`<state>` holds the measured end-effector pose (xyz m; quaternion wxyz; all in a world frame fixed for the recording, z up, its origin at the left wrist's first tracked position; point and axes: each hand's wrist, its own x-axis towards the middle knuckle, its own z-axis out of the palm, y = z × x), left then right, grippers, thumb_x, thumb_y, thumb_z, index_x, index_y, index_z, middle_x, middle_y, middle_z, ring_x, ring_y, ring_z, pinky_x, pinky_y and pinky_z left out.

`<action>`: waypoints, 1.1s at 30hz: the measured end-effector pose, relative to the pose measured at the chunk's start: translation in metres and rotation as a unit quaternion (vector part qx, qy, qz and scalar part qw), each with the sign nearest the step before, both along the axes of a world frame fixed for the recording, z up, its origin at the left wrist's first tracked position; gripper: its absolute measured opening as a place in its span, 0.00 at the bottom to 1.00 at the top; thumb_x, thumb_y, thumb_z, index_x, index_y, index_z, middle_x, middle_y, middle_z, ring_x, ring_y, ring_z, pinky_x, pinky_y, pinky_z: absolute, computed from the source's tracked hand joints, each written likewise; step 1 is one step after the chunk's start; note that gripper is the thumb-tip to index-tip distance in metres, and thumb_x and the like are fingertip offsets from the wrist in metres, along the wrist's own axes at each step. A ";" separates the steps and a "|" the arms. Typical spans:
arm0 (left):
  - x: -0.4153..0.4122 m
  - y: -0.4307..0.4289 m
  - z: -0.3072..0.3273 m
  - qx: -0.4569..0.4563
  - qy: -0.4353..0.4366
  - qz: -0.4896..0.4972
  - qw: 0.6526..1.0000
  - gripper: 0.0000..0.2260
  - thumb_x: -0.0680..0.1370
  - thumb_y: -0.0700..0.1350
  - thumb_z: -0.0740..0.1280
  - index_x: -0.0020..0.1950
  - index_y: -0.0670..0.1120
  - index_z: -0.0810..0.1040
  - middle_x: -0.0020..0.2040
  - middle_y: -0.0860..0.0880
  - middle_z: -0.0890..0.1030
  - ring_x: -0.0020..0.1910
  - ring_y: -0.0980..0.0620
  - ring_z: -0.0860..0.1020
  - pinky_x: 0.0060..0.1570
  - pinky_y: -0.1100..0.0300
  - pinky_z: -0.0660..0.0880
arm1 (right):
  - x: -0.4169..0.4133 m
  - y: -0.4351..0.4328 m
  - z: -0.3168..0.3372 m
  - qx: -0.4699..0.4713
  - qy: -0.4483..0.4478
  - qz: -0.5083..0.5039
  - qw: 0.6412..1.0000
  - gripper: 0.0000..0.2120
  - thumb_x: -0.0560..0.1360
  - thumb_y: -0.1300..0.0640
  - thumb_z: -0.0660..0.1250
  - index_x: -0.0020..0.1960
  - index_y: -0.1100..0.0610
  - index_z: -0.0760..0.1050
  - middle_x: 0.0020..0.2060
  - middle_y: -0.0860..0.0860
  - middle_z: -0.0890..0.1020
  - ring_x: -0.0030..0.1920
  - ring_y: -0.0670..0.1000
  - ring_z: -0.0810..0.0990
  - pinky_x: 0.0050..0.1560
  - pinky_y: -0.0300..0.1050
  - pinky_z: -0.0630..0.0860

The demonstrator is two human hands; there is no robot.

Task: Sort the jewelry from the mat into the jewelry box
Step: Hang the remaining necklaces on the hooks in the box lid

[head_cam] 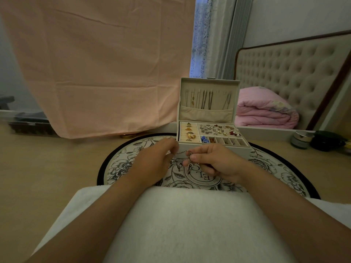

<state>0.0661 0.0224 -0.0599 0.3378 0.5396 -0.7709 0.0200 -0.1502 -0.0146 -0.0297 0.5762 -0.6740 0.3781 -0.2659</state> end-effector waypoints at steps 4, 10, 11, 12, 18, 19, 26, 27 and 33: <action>-0.001 -0.001 -0.001 0.025 -0.072 -0.029 0.997 0.07 0.78 0.47 0.68 0.52 0.59 0.81 0.56 0.60 0.73 0.44 0.60 0.72 0.36 0.62 0.66 | 0.000 0.000 -0.001 0.010 0.008 0.009 1.000 0.10 0.80 0.61 0.65 0.59 0.62 0.80 0.52 0.57 0.86 0.23 0.44 0.68 0.23 0.35 0.62; -0.008 0.001 -0.003 0.040 -0.050 -0.028 0.998 0.27 0.74 0.53 0.72 0.72 0.60 0.70 0.59 0.62 0.77 0.47 0.67 0.70 0.44 0.66 0.67 | 0.009 0.001 -0.004 0.091 -0.008 -0.047 0.995 0.07 0.80 0.59 0.67 0.54 0.61 0.81 0.44 0.53 0.86 0.30 0.46 0.73 0.23 0.34 0.62; -0.010 0.001 -0.003 0.047 -0.039 -0.026 0.998 0.30 0.74 0.52 0.73 0.74 0.59 0.67 0.59 0.62 0.77 0.45 0.68 0.70 0.44 0.68 0.66 | 0.011 0.001 -0.005 0.104 -0.017 -0.066 0.992 0.06 0.79 0.60 0.67 0.53 0.61 0.80 0.42 0.52 0.86 0.32 0.46 0.75 0.24 0.34 0.64; -0.011 0.002 -0.003 0.053 -0.034 -0.023 0.998 0.33 0.73 0.52 0.73 0.76 0.59 0.64 0.59 0.63 0.76 0.44 0.71 0.69 0.43 0.69 0.65 | 0.013 0.001 -0.005 0.118 -0.030 -0.080 0.989 0.05 0.79 0.61 0.67 0.52 0.61 0.80 0.40 0.52 0.85 0.34 0.47 0.76 0.25 0.35 0.66; -0.013 0.003 -0.005 0.062 -0.023 -0.023 0.998 0.45 0.72 0.54 0.75 0.80 0.59 0.50 0.58 0.64 0.72 0.44 0.65 0.71 0.45 0.60 0.75 | 0.012 0.003 0.002 0.157 -0.073 -0.075 0.982 0.12 0.77 0.71 0.66 0.54 0.59 0.80 0.42 0.53 0.86 0.40 0.49 0.84 0.25 0.33 0.71; -0.013 0.004 -0.005 0.057 -0.023 -0.024 0.998 0.46 0.71 0.55 0.75 0.81 0.59 0.49 0.58 0.63 0.73 0.47 0.63 0.72 0.47 0.60 0.75 | 0.011 0.004 0.004 0.167 -0.074 -0.066 0.981 0.13 0.76 0.73 0.65 0.55 0.59 0.79 0.43 0.55 0.87 0.41 0.50 0.85 0.26 0.32 0.73; -0.014 0.005 -0.007 0.058 -0.016 -0.028 0.998 0.45 0.70 0.54 0.76 0.79 0.60 0.52 0.69 0.57 0.73 0.65 0.56 0.73 0.60 0.54 0.75 | 0.011 0.013 0.013 0.211 -0.089 -0.018 0.973 0.15 0.77 0.76 0.61 0.56 0.61 0.77 0.41 0.59 0.87 0.39 0.48 0.87 0.29 0.32 0.78; -0.014 0.004 -0.007 0.066 -0.006 -0.033 0.997 0.44 0.70 0.54 0.76 0.79 0.61 0.54 0.69 0.58 0.73 0.64 0.57 0.74 0.60 0.55 0.75 | 0.012 0.014 0.012 0.200 -0.078 -0.021 0.977 0.14 0.77 0.76 0.62 0.56 0.61 0.78 0.42 0.59 0.87 0.39 0.49 0.87 0.28 0.33 0.78; -0.002 0.003 0.001 0.113 -0.001 -0.009 0.994 0.15 0.74 0.47 0.73 0.56 0.59 0.73 0.47 0.60 0.80 0.39 0.66 0.75 0.42 0.61 0.71 | 0.005 0.006 0.010 0.050 0.092 -0.110 0.988 0.09 0.74 0.61 0.75 0.54 0.58 0.83 0.44 0.53 0.88 0.41 0.50 0.87 0.24 0.35 0.66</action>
